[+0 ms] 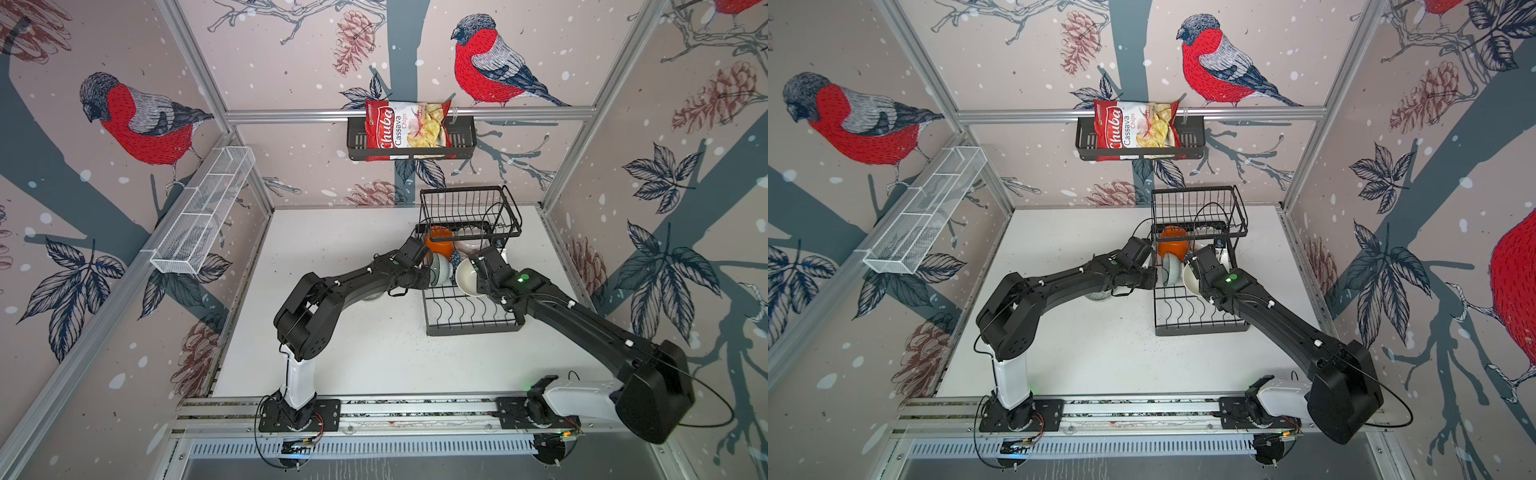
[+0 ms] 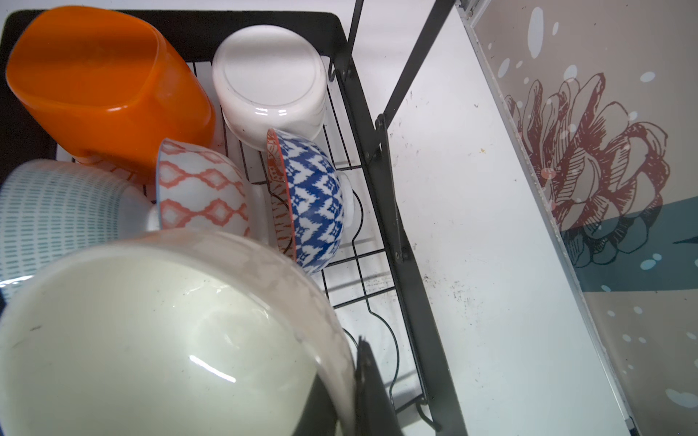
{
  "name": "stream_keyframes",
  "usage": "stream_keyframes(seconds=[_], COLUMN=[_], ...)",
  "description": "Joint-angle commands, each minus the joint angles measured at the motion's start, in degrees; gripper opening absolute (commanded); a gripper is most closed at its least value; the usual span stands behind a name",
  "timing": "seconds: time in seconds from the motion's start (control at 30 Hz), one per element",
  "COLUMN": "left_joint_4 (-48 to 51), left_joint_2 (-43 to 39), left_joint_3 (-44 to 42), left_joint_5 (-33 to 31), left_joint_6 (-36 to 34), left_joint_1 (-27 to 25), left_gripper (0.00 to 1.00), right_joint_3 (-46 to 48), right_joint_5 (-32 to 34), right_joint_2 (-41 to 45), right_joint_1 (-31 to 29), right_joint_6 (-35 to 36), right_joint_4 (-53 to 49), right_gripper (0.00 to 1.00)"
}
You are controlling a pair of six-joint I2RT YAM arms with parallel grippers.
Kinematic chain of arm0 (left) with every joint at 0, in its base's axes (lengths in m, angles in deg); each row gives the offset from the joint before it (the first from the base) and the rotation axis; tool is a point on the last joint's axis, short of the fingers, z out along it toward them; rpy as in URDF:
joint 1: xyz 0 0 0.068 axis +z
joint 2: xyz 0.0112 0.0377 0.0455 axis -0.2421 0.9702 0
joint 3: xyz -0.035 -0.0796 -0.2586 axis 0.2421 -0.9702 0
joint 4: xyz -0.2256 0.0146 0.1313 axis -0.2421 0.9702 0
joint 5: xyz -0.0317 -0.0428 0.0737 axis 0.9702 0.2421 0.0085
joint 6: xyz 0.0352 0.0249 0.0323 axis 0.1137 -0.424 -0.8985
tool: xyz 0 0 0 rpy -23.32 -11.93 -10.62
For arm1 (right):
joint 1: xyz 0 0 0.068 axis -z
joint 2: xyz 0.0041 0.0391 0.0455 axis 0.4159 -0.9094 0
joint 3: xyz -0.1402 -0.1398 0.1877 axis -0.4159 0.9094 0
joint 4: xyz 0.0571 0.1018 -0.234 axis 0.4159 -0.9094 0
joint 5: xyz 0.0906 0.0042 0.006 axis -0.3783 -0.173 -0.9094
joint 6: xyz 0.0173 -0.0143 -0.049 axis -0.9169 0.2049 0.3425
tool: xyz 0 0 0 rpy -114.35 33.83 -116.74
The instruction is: Load the bowls into the dish rack
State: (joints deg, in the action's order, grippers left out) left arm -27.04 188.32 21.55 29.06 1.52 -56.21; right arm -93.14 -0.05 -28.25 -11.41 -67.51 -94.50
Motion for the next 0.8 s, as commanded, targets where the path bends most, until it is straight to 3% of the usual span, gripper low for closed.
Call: stream_keyframes(seconds=[0.0, 0.5, 0.77], left_joint_4=[4.5, 2.1, -2.0], left_joint_2=[0.2, -3.4, -6.0], left_joint_3=[-0.2, -4.2, -6.3], left_joint_5=[-5.0, -4.3, -0.9], left_joint_6=[-0.8, -2.2, -3.5], left_joint_1=[1.1, 4.2, 4.2], left_gripper=[0.23, 0.23, 0.34], right_joint_3=[-0.4, -3.2, -4.3], right_joint_5=[1.1, 7.0, 11.5], right_joint_2=[-0.2, -5.3, -9.4], right_joint_1=[-0.1, -4.2, -7.2], right_joint_6=[0.0, -6.2, -14.2], right_joint_4=[0.5, -10.1, -17.7], right_gripper=[0.0, 0.0, 0.0])
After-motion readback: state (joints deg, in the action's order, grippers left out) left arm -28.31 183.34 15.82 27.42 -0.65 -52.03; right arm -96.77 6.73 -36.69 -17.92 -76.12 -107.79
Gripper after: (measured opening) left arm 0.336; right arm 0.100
